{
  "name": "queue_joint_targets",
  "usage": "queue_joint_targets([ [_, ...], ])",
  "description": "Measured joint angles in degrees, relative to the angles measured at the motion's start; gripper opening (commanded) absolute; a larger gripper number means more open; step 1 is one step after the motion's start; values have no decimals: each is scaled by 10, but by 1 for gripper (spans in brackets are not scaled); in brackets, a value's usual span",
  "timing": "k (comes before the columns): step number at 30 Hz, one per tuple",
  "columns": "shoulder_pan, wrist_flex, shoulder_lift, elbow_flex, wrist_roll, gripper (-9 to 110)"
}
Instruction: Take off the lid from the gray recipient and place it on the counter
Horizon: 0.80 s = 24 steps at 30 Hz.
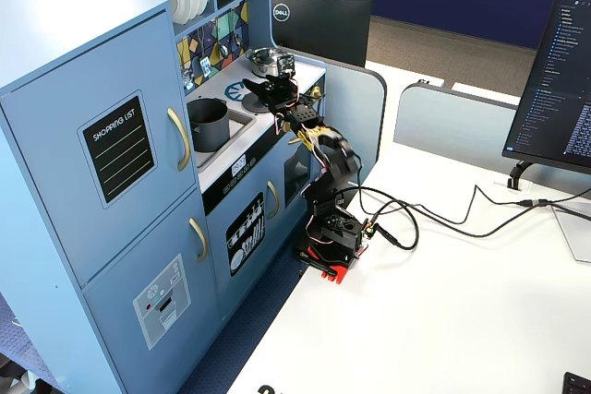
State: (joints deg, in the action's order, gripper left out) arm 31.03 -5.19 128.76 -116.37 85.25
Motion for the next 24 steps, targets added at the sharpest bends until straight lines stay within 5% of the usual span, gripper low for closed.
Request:
queue_joint_targets([
  [7, -127, -464, 298, -29, -30, 0],
  [11, -191, -617, 403, -100, -22, 0],
  [17, -283, -674, 470, -267, -37, 0],
  [24, -320, -606, 491, -473, -59, 0],
])
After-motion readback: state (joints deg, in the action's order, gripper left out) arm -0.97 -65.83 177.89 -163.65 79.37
